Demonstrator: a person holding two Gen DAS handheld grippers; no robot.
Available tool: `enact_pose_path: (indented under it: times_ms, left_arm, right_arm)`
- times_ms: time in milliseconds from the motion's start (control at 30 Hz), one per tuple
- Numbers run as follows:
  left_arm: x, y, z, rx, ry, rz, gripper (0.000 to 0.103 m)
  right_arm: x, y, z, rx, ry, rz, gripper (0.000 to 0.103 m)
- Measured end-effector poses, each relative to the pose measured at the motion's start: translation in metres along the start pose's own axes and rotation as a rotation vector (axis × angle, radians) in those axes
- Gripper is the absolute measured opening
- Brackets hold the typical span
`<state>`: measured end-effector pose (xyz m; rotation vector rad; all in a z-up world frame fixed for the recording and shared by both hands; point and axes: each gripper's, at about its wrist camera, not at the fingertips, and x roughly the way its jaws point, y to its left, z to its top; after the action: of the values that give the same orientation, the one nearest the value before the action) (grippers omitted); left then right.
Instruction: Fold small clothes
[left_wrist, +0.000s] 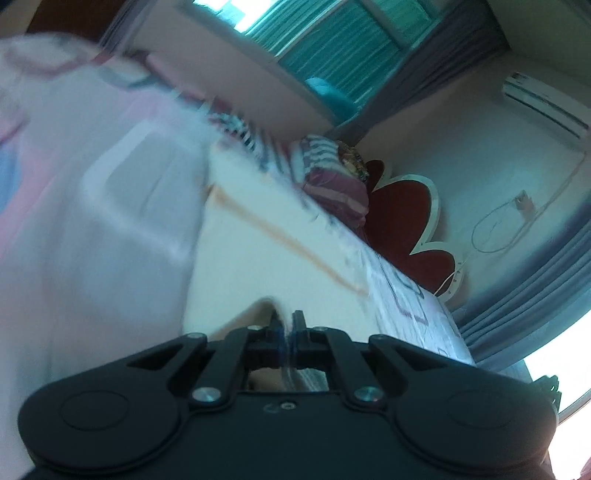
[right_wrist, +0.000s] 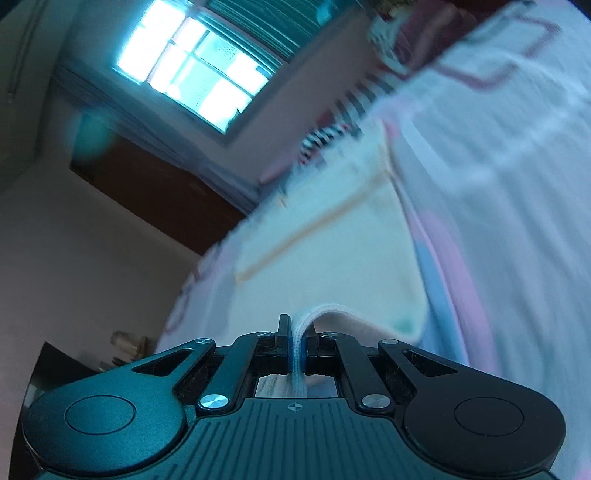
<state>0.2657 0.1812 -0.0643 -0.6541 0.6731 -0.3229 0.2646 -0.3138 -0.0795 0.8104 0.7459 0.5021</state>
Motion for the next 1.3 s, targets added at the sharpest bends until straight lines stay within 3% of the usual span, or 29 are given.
enact_pose_path:
  times_ms: [233,367,467,700,967,1067,1133,1167,1200,1267,1300]
  left_arm:
    - [0.048,-0.032,0.085,0.070,-0.088,-0.031,0.003]
    - [0.092,-0.022,0.120,0.033,-0.105,0.002,0.003]
    - [0.127,-0.005,0.133,0.023,-0.074,0.045,0.003]
    - [0.203,0.043,0.155,-0.023,0.011,0.111,0.003]
    - [0.260,0.066,0.171,-0.007,0.055,0.147,0.003]
    - [0.268,0.073,0.169,-0.031,0.052,0.151,0.016]
    - [0.267,0.078,0.171,-0.072,0.012,0.120,0.042]
    - [0.265,0.079,0.173,-0.077,-0.010,0.111,0.051]
    - [0.263,0.079,0.175,-0.077,-0.038,0.113,0.066]
    - [0.259,0.077,0.179,-0.059,-0.067,0.105,0.061]
    - [0.259,0.076,0.181,-0.039,-0.062,0.109,0.053]
  right_arm:
    - [0.038,0.036,0.098,-0.058,-0.058,0.011,0.003]
    - [0.074,0.034,0.146,-0.026,-0.066,0.010,0.003]
    - [0.113,0.017,0.172,-0.008,-0.048,-0.015,0.003]
    - [0.200,-0.061,0.193,0.063,0.036,-0.084,0.003]
    - [0.253,-0.114,0.226,0.199,0.059,-0.077,0.004]
    - [0.262,-0.126,0.233,0.197,0.049,-0.081,0.005]
    - [0.263,-0.131,0.237,0.202,0.025,-0.085,0.024]
    - [0.261,-0.131,0.238,0.199,0.005,-0.082,0.049]
    - [0.258,-0.133,0.240,0.196,-0.030,-0.063,0.062]
    - [0.251,-0.130,0.242,0.180,-0.072,-0.057,0.062]
    - [0.249,-0.127,0.243,0.151,-0.080,-0.076,0.062]
